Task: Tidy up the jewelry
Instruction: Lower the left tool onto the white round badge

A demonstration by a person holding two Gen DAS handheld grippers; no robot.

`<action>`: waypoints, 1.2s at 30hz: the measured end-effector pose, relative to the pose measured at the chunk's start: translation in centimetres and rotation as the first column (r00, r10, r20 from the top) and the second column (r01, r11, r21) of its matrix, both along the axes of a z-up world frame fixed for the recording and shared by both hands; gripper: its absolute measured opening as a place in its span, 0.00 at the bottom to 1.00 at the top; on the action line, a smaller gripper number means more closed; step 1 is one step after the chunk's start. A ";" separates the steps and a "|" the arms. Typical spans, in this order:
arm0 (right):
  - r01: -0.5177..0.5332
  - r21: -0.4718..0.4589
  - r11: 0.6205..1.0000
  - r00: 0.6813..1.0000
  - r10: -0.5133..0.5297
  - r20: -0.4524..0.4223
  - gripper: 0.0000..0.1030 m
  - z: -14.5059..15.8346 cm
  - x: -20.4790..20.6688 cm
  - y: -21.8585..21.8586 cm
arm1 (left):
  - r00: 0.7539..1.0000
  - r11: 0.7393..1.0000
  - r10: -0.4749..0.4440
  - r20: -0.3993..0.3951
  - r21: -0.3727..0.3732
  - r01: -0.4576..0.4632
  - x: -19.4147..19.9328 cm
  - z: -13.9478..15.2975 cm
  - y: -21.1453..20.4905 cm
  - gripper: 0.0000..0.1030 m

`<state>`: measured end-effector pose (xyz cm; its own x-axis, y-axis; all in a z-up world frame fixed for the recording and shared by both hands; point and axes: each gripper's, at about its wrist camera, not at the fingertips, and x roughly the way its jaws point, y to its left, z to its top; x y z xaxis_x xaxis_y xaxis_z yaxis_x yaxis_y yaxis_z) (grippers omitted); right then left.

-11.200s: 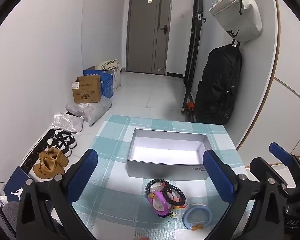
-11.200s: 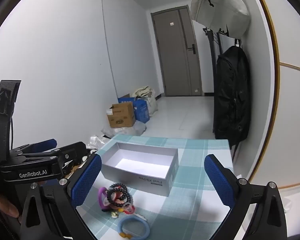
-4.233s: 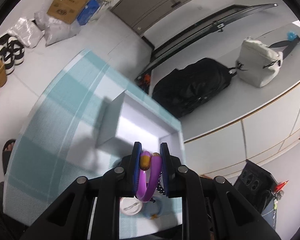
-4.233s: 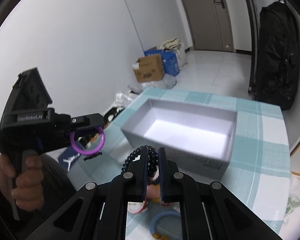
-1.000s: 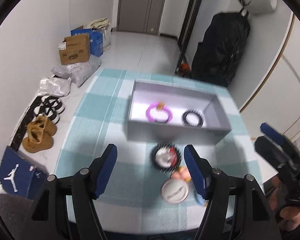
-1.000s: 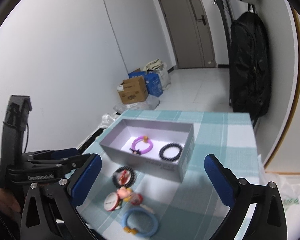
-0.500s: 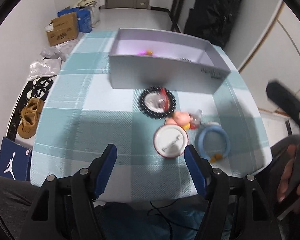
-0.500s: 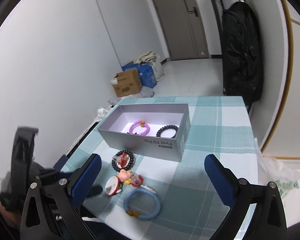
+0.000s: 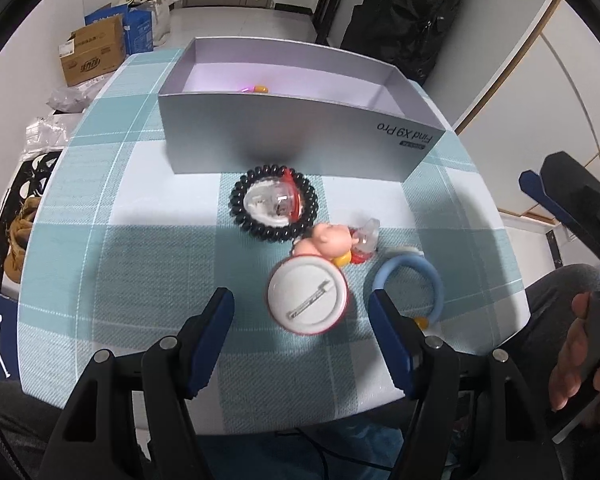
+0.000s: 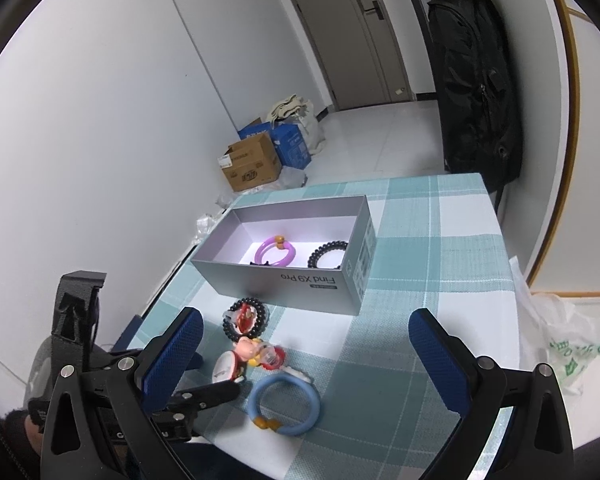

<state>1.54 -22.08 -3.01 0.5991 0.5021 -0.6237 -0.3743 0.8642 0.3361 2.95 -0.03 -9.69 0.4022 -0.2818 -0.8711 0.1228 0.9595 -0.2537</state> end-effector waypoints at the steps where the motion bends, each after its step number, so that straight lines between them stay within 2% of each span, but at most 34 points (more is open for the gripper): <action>1: 0.002 0.002 1.000 1.000 -0.002 -0.002 1.00 0.0 0.0 0.0 | 1.000 1.000 0.000 0.002 -0.013 0.000 0.1 -0.1 0.3 0.61; 2: 0.003 0.003 1.000 1.000 -0.003 -0.003 1.00 0.0 0.0 -0.1 | 1.000 1.000 0.000 0.003 -0.028 0.000 0.1 -0.2 0.4 0.58; 4: 0.005 0.004 1.000 1.000 -0.005 -0.007 1.00 0.0 0.1 -0.1 | 1.000 0.999 -0.006 -0.001 -0.041 0.006 0.0 -0.2 0.3 0.42; 6: 0.006 0.006 1.000 1.000 -0.006 -0.010 1.00 -0.1 0.1 -0.1 | 1.000 0.999 -0.016 -0.001 -0.039 0.016 -0.1 -0.2 0.2 0.37; 15: 0.012 0.012 1.000 1.000 -0.012 -0.011 1.00 0.0 0.1 -0.2 | 1.000 0.999 -0.021 -0.001 -0.050 0.020 0.2 -0.3 0.3 0.35; 20: 0.013 0.013 1.000 1.000 -0.013 -0.021 1.00 0.0 0.1 -0.3 | 1.000 0.996 -0.014 -0.026 -0.092 0.012 0.1 -0.2 1.1 0.33; 22: 0.009 0.022 1.000 0.999 -0.008 -0.044 1.00 -0.2 0.2 -0.4 | 1.000 0.993 -0.016 -0.026 -0.116 0.013 0.1 0.2 1.5 0.20; 29: -0.010 0.018 1.000 0.997 0.012 -0.075 1.00 -0.6 0.2 0.0 | 0.999 0.991 0.000 -0.045 -0.135 -0.007 0.1 -0.2 2.0 0.18; 32: -0.019 0.009 1.000 0.997 0.020 -0.070 1.00 -0.7 0.1 0.3 | 1.000 0.995 -0.003 -0.031 -0.098 0.000 0.1 0.0 1.9 0.11; 36: -0.022 0.003 1.000 0.997 0.022 -0.068 1.00 -0.7 0.1 0.4 | 0.999 0.996 0.001 -0.048 -0.089 -0.006 0.2 -0.2 2.2 0.03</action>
<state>1.62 -21.70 -3.75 0.5441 0.5163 -0.6614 -0.3691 0.8552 0.3638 3.13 2.12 -9.91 0.3621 -0.3580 -0.8607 0.1052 0.9331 -0.3439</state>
